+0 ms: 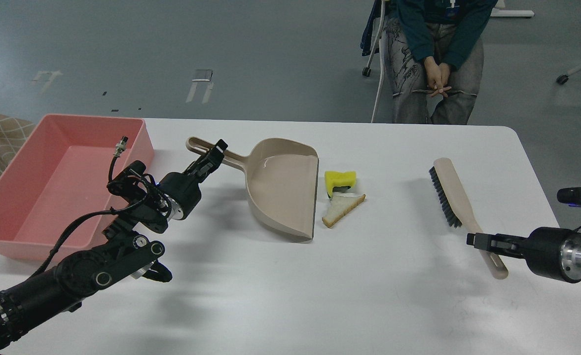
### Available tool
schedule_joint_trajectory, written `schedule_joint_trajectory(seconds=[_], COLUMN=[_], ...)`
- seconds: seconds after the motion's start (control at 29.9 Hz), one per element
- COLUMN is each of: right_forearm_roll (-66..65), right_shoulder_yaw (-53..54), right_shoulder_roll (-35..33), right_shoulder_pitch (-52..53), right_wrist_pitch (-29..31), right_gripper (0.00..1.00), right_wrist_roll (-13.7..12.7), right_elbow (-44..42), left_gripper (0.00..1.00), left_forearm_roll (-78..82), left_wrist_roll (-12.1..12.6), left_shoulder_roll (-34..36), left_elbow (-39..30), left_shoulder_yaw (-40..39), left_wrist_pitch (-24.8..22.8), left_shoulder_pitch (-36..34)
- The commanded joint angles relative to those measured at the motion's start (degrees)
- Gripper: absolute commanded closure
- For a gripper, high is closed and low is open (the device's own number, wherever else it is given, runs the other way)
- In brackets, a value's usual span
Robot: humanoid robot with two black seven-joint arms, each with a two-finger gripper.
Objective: Sweep and dump garbage into bin
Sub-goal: 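Sweep the brush across the sponge and stick into the dustpan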
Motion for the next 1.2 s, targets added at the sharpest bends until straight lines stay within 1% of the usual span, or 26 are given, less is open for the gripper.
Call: schedule_joint_trajectory(seconds=[0.0, 0.17, 0.27, 0.43, 0.6, 0.77, 0.94, 1.07, 1.17], right_forearm_roll=[0.1, 0.3, 0.6, 3.5, 5.0, 6.8, 8.4, 10.9, 12.3], right_shoulder_yaw=[0.0, -0.1, -0.5, -2.5, -5.4, -5.8, -6.4, -9.1, -9.4], right_shoulder_roll=[3.3, 6.9, 9.1, 12.1, 14.9, 18.4, 23.9, 28.5, 30.1], right_shoulder_pitch=[0.0, 0.8, 2.6, 5.7, 8.8, 10.1, 11.6, 13.9, 14.6], right_wrist_pitch=[1.1, 1.6, 2.5, 3.1, 3.2, 3.3, 3.3, 3.3, 3.3], right_gripper=[1.0, 1.0, 1.0, 1.0, 1.0, 1.0, 1.0, 1.0, 1.0], right_wrist_roll=[-0.4, -1.0, -1.1, -2.0, -2.0, -2.1, -2.2, -2.1, -2.1], right_elbow=[-2.2, -3.8, -4.6, -4.8, -6.3, -7.9, -11.4, -13.0, -13.4], left_gripper=[1.0, 1.0, 1.0, 1.0, 1.0, 1.0, 1.0, 1.0, 1.0], left_forearm_roll=[0.0, 0.0, -0.1, -0.1, -0.1, -0.1, -0.1, -0.1, -0.1], left_wrist_roll=[-0.4, -0.6, -0.6, -0.6, -0.6, -0.7, -0.7, -0.7, -0.7], left_shoulder_roll=[-0.1, 0.1, 0.1, -0.1, -0.3, -0.3, -0.2, -0.1, -0.1], left_elbow=[0.0, 0.1, 0.0, 0.1, 0.0, 0.1, 0.1, 0.1, 0.1], left_shoulder_yaw=[0.0, 0.0, 0.0, 0.0, 0.0, 0.0, 0.0, 0.0, 0.0], left_wrist_pitch=[1.0, 1.0, 1.0, 1.0, 1.0, 1.0, 1.0, 1.0, 1.0], left_shoulder_pitch=[0.2, 0.3, 0.3, 0.2, 0.2, 0.1, 0.1, 0.0, 0.0])
